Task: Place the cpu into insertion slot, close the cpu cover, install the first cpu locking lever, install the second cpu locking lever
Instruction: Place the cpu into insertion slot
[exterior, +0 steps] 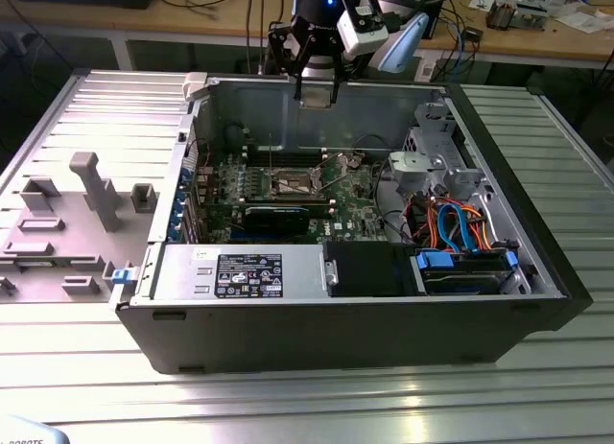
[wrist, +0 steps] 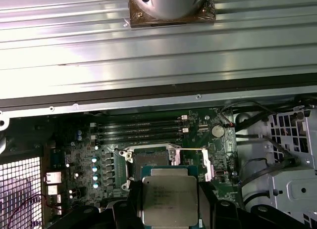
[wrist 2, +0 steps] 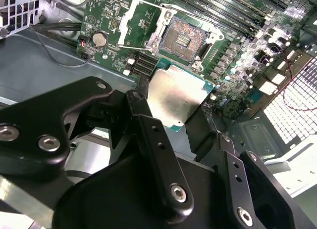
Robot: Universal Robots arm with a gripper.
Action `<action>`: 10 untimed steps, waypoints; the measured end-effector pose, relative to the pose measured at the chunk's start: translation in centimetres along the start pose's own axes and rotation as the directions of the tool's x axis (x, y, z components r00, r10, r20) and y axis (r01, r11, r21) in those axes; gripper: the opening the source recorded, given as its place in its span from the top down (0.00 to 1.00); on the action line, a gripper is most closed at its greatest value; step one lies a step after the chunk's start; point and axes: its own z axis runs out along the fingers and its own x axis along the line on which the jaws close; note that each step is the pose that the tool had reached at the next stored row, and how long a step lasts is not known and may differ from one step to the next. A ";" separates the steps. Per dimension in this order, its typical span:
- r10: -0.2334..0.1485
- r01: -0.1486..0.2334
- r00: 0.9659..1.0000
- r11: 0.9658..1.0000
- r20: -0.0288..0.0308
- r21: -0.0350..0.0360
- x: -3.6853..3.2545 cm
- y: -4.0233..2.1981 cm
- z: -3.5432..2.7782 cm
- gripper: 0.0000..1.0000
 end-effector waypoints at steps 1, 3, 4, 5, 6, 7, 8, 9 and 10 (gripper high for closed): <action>0.001 -0.001 1.000 1.000 0.000 0.000 0.02 0.00 0.01 0.46; 0.003 -0.003 1.000 1.000 0.000 0.000 0.08 -0.01 0.03 0.46; 0.005 -0.005 1.000 1.000 0.001 0.000 0.15 -0.02 0.04 0.46; 0.008 -0.008 1.000 1.000 0.001 0.000 0.25 -0.03 0.06 0.46; 0.013 -0.013 1.000 1.000 0.001 0.000 0.37 -0.04 0.08 0.46; 0.019 -0.019 1.000 1.000 0.002 0.000 0.48 -0.05 0.10 0.46; 0.025 -0.025 1.000 1.000 0.002 0.000 0.54 -0.05 0.11 0.46; 0.031 -0.031 1.000 1.000 0.003 -0.001 0.57 -0.06 0.13 0.46; 0.040 -0.040 0.999 0.999 0.004 -0.001 0.58 -0.06 0.16 0.46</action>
